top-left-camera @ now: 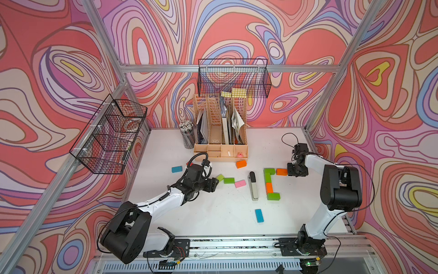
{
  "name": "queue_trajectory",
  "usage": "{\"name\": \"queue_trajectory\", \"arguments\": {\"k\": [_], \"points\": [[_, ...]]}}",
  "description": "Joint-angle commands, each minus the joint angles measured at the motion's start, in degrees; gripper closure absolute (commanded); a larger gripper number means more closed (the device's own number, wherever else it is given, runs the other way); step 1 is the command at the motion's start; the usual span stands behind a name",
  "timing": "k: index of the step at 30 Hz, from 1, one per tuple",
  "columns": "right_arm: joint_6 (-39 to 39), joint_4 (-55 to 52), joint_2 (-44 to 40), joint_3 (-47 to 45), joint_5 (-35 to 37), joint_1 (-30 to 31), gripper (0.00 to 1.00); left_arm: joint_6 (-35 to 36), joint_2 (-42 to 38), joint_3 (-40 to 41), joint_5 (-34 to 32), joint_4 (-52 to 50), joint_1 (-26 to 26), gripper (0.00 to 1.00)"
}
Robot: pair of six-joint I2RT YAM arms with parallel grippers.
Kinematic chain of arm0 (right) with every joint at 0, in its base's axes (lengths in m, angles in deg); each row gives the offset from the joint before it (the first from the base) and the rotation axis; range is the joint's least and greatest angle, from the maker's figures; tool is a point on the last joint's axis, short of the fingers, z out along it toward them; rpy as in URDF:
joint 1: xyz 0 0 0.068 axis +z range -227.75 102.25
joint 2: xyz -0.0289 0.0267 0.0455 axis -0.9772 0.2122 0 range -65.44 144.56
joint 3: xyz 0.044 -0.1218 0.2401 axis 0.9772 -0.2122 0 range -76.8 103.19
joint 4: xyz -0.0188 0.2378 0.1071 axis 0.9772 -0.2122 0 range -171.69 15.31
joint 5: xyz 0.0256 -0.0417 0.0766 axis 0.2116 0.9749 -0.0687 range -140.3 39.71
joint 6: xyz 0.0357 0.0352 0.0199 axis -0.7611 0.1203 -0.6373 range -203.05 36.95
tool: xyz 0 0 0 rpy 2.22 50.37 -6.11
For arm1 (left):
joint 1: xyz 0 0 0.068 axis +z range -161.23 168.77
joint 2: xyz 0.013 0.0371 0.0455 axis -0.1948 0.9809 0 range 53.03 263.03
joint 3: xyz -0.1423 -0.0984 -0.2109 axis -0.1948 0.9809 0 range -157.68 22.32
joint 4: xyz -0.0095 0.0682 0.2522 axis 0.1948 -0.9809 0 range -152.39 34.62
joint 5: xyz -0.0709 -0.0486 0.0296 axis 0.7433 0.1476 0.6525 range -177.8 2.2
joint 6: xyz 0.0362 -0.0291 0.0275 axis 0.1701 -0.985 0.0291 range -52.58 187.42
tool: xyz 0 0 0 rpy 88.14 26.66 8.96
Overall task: Assemble the letter c with building blocks
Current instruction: Assemble the building block at the center of the board.
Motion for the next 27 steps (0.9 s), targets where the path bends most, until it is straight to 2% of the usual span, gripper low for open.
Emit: {"name": "queue_trajectory", "arguments": {"k": [1,10,27], "points": [[0.5,0.2,0.8,1.1,-1.5,-0.4,0.49,1.0,0.2,0.1,-0.5,0.1,0.2,0.27],[0.5,1.5,0.2,1.2,-3.2,-0.5,0.43,1.0,0.1,0.1,-0.6,0.1,0.2,0.27],[-0.9,2.7,-1.1,0.8,-3.3,-0.7,0.41,1.1,0.0,0.2,-0.7,0.0,0.2,0.27]]}}
